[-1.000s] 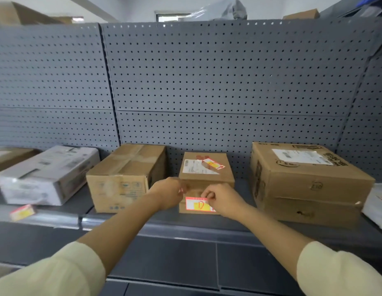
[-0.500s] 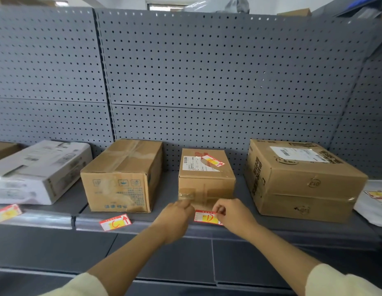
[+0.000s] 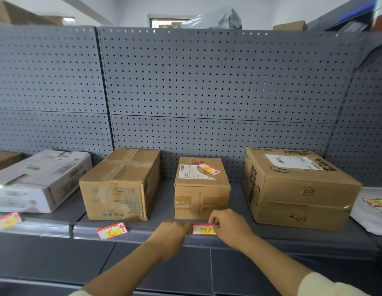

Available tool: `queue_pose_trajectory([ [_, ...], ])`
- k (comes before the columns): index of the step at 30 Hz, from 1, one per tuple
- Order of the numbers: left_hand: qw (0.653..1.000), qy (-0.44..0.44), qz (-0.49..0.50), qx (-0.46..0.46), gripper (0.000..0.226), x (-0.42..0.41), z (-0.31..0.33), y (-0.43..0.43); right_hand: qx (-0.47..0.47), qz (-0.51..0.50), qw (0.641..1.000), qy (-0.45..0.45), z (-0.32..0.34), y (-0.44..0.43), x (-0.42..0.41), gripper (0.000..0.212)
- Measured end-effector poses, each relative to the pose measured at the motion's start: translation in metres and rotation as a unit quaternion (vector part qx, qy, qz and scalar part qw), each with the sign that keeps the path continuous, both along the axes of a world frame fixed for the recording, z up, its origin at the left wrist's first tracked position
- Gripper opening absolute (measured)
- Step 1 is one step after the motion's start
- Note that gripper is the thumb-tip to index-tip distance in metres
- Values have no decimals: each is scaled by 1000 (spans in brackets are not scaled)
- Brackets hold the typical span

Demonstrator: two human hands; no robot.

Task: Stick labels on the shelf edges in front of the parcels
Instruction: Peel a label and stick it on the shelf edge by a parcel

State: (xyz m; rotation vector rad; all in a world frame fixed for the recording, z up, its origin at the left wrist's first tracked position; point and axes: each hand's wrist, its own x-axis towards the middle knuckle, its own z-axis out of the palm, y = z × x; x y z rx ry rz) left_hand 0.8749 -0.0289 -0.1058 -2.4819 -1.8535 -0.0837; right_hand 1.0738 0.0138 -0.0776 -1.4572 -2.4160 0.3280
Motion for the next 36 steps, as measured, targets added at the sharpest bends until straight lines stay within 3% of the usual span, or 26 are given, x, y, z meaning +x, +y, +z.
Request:
queue_pose_trajectory([
  [17,999,22,16,-47,37,6,2,2,12,13,1000,-2,0,-5,5,13],
  [22,999,9,16,-31,49,5,2,0,10,10,1000,0,-1,-5,8,14],
  [36,996,-4,58,-68,41,17,7,0,10,19,1000,4,-5,-4,2,13],
])
